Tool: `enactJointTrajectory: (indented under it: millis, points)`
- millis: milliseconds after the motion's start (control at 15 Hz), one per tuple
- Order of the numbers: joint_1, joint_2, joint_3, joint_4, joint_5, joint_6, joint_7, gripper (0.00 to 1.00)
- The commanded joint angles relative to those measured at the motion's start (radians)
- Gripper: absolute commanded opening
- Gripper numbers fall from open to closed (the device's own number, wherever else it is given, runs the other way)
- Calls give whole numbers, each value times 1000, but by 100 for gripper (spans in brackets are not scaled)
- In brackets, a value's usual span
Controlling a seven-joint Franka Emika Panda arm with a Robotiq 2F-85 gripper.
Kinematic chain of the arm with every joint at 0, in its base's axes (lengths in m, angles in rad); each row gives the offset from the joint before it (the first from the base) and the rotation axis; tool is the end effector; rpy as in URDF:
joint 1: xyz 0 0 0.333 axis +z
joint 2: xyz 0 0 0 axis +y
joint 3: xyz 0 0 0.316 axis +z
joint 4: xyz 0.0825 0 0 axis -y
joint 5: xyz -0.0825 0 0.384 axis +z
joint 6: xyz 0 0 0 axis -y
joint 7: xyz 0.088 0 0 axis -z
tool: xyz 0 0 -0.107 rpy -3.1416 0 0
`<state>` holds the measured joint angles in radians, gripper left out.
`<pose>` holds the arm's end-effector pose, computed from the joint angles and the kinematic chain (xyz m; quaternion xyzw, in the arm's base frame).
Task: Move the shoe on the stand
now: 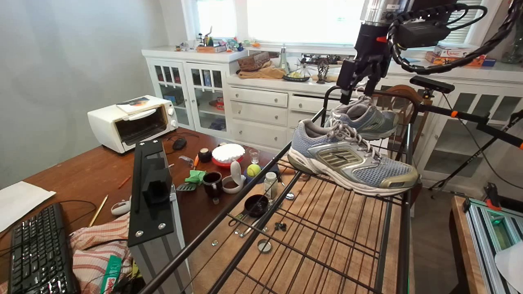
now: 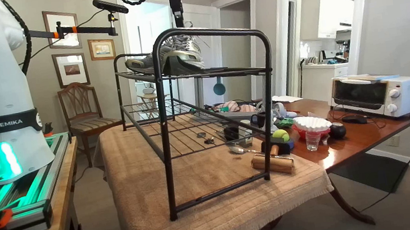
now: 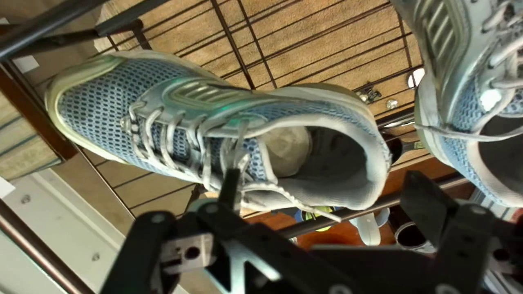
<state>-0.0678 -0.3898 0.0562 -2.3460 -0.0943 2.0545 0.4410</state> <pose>0.4412 -0.0087 0.4909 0.9759 -0.2059 0.0588 0.0419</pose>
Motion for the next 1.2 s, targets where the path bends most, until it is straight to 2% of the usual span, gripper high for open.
enactJointTrajectory:
  millis: [0,467,1133]
  points:
    - [-25,-28,24,-41,-5,-12,108,100]
    - [-34,-35,20,-84,22,2,207,100]
    - [-61,-5,23,-95,0,57,395,100]
